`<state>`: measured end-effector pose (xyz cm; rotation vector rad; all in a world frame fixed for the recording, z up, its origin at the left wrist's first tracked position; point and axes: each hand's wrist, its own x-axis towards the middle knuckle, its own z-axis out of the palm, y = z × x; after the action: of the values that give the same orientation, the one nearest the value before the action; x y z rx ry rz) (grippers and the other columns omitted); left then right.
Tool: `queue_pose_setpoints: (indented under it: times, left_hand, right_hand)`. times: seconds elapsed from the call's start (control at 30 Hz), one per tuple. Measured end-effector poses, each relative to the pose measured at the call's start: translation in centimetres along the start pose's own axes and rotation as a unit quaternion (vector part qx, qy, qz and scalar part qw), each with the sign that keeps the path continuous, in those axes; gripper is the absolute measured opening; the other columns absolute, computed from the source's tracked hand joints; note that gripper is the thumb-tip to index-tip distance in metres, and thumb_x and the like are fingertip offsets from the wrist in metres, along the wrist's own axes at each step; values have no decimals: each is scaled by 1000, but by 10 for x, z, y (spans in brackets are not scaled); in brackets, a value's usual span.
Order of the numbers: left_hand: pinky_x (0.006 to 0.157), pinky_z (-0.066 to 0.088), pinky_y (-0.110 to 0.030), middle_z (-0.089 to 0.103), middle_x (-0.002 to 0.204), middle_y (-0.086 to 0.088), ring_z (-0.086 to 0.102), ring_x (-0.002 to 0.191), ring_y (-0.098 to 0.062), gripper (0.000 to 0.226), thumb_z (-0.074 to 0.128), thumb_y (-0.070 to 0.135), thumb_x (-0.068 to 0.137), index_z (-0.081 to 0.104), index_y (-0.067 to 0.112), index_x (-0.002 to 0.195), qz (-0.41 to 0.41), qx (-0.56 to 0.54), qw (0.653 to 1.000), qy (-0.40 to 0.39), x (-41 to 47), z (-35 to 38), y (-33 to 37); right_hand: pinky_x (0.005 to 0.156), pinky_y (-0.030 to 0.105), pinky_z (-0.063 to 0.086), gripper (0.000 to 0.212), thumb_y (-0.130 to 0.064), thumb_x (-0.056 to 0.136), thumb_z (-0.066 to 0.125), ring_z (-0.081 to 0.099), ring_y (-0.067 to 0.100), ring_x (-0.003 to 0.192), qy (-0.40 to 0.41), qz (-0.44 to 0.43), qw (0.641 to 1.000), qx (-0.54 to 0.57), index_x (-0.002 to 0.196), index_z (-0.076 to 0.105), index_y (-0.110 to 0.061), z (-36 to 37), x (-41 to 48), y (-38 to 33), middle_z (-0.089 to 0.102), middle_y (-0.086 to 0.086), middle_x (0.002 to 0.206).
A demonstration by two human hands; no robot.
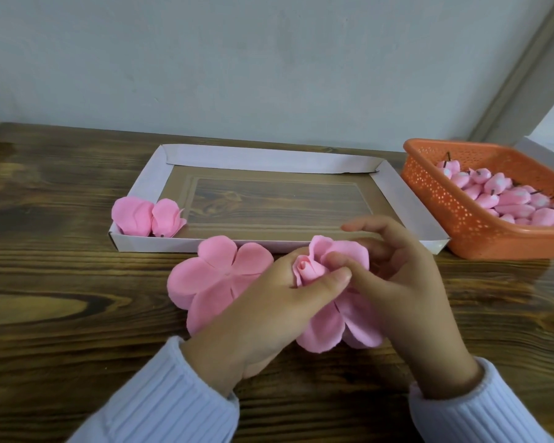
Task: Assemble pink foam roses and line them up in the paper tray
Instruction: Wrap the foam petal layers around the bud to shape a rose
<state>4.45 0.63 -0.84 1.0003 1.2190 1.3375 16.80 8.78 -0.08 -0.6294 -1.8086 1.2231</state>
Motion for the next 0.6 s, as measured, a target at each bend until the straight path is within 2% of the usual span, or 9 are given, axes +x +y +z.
queue_pose_setpoints:
  times: [0.13, 0.23, 0.33, 0.4, 0.5, 0.57, 0.6]
  left_hand:
    - [100, 51, -39, 72, 109, -11, 68, 107, -19, 36, 61, 30, 82, 64, 11, 113, -1, -70, 997, 11, 0, 1, 1]
    - [96, 52, -37, 71, 106, -19, 67, 108, -27, 25, 57, 23, 91, 67, 6, 107, -4, -112, 993, 35, 2, 0, 2]
    - [79, 55, -23, 75, 86, -7, 71, 92, -17, 25, 57, 25, 89, 68, 6, 100, 0, -121, 992, 34, 2, -1, 1]
    - [74, 53, -18, 73, 79, 1, 70, 84, -9, 34, 60, 32, 80, 68, 6, 99, 3, -112, 993, 25, 2, -1, 2]
    - [77, 51, -22, 69, 87, -6, 65, 85, -11, 40, 60, 36, 79, 65, 5, 105, -8, -76, 997, -15, 0, -1, 3]
    - [81, 51, -24, 66, 92, -10, 63, 88, -12, 36, 62, 31, 85, 63, 5, 110, -16, -28, 999, -18, -1, -2, 3]
    - [80, 52, -21, 68, 92, -10, 64, 87, -10, 29, 63, 25, 89, 63, 7, 111, -15, 3, 1000, -14, -2, -1, 4]
  right_hand:
    - [65, 15, 52, 20, -16, 82, 67, 71, 6, 81, -12, 4, 998, 55, 101, 62, -18, 0, -1, -2, 75, -6, 87]
    - [71, 14, 51, 19, -17, 83, 61, 69, 4, 88, -11, -12, 998, 58, 102, 62, -21, -1, -2, -2, 73, -9, 92]
    - [74, 20, 53, 22, -19, 83, 63, 68, 10, 93, -14, -19, 1000, 16, 104, 63, -24, 0, -3, -2, 72, -7, 98]
    - [74, 23, 55, 21, -19, 82, 65, 69, 12, 91, -7, -18, 1000, 3, 103, 64, -24, 0, -3, 0, 73, -5, 96]
    - [70, 22, 55, 23, -7, 84, 71, 71, 10, 83, 18, -16, 1000, -6, 98, 64, -23, -2, -1, 2, 75, -5, 87]
    - [68, 21, 54, 27, -4, 80, 73, 71, 9, 79, 28, -14, 999, -22, 95, 64, -25, -2, 0, 4, 75, -6, 83]
    - [66, 20, 54, 28, -5, 78, 75, 71, 9, 77, 31, -15, 999, -30, 93, 65, -26, -2, 0, 5, 74, -6, 81]
